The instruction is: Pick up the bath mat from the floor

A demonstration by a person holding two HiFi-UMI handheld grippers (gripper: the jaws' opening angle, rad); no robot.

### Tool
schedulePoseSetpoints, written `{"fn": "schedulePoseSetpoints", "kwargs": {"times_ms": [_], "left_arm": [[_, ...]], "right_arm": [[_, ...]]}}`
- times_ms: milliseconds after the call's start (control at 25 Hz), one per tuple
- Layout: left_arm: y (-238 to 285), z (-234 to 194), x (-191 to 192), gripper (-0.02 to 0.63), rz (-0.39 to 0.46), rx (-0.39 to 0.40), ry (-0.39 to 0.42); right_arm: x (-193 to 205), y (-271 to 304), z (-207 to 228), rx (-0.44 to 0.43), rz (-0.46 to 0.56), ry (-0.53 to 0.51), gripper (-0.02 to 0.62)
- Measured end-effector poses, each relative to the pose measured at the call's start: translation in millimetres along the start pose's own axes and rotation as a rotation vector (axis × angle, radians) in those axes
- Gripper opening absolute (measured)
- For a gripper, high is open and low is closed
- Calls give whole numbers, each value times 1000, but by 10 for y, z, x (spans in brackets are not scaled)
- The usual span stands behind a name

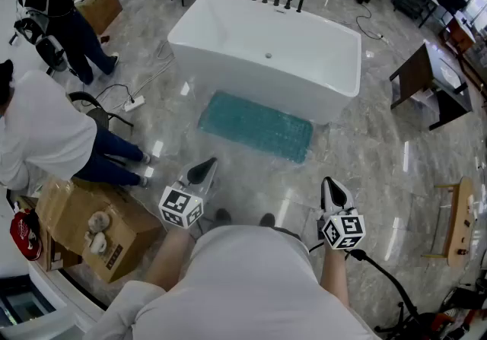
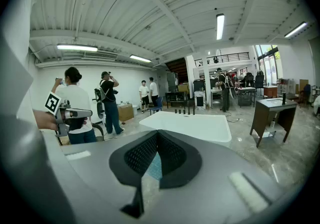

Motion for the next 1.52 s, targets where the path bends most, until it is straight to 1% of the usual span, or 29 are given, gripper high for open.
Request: {"fn": "schedulePoseSetpoints", "kwargs": {"times_ms": [440, 760, 1120, 1520], "left_arm": [[4, -57, 33, 0, 0, 18, 0], [-80, -151, 92, 0, -4, 33, 1], [-353, -409, 259, 0, -31, 48, -8], [-713, -897, 514, 0, -55, 79, 6]], "right_arm": [[11, 16, -70, 13, -2, 0, 6], [41, 46, -211, 29, -2, 27, 6], [131, 145, -591, 41, -19, 57, 6], [244, 344, -1218, 75, -41, 56, 6]]}}
Point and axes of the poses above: the fingertips, and each gripper's own axes: y forward along the fingers, z to its right, x out of its underside, the point moved 2 cm from there along -y, backward along the fingers, and after that the axes turned 11 degrees about -z, right-handed, at the moved point
